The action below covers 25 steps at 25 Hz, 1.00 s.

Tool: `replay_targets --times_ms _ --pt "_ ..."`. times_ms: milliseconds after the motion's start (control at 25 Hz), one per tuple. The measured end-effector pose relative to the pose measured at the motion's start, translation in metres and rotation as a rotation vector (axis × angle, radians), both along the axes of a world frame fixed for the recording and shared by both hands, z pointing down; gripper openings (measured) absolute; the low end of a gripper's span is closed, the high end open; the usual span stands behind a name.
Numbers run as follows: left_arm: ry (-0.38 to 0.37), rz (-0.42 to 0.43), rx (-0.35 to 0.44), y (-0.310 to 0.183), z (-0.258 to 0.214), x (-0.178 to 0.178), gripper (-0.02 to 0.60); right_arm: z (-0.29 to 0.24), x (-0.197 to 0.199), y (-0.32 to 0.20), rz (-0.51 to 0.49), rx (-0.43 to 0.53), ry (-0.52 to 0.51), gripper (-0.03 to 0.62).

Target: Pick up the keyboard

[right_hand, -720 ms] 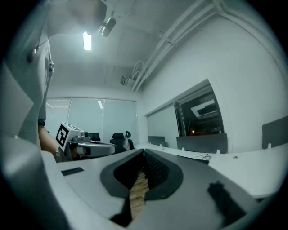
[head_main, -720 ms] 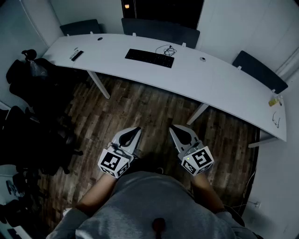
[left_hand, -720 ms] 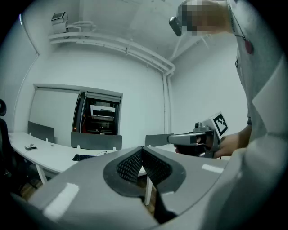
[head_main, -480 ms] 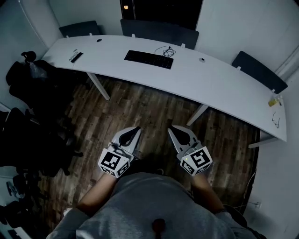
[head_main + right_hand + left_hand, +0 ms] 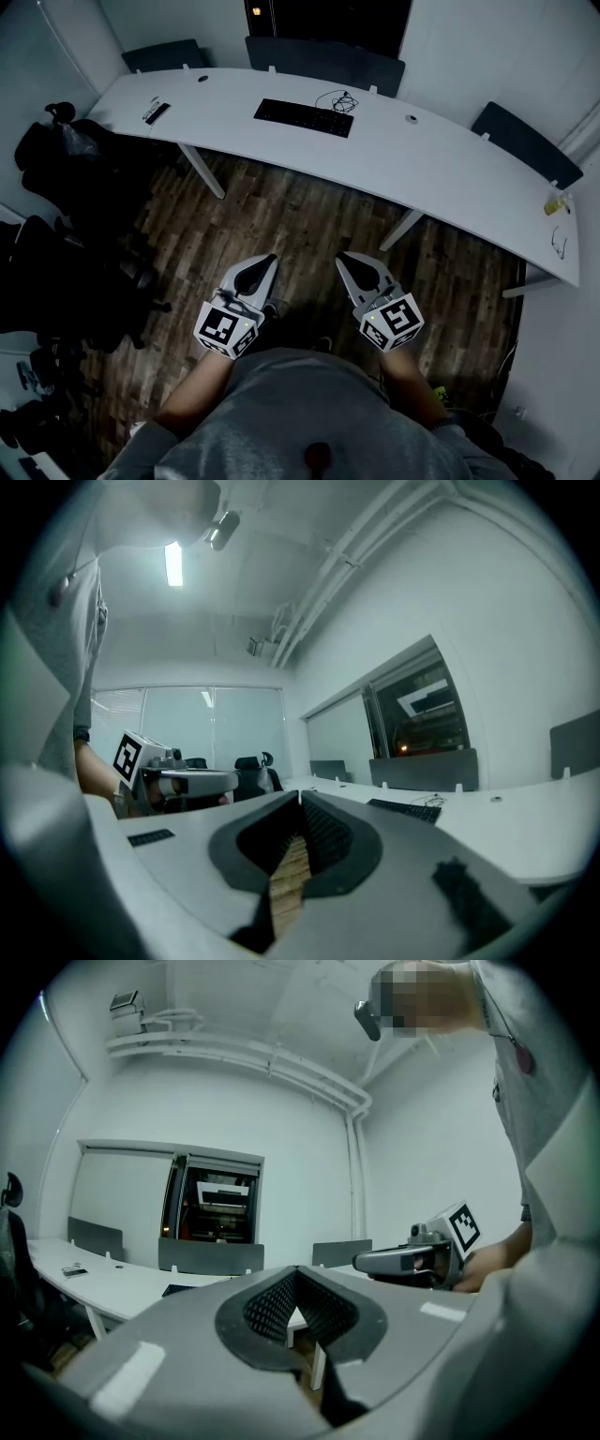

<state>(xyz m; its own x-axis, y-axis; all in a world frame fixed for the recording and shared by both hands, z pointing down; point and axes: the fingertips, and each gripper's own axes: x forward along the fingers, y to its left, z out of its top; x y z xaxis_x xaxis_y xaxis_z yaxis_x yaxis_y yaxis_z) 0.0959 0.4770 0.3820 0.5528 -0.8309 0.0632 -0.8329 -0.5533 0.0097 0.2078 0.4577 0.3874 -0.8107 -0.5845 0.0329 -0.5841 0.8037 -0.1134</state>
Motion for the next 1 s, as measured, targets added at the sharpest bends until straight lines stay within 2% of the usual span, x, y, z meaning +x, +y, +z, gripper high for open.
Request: replay_targets --times_ms 160,400,600,1000 --pt "0.001 -0.023 -0.026 -0.003 0.006 -0.014 0.005 0.006 -0.010 -0.004 -0.011 -0.019 0.013 0.020" --pt "0.014 -0.009 -0.075 -0.025 0.022 -0.039 0.005 0.014 -0.033 -0.025 -0.003 -0.045 0.017 0.020" --pt "0.000 0.022 -0.063 -0.053 0.024 -0.064 0.005 0.013 -0.061 -0.046 0.013 -0.048 0.046 0.020" --pt "0.034 0.096 -0.072 -0.127 0.023 -0.116 0.005 0.010 -0.116 -0.102 0.068 -0.060 0.103 0.019"
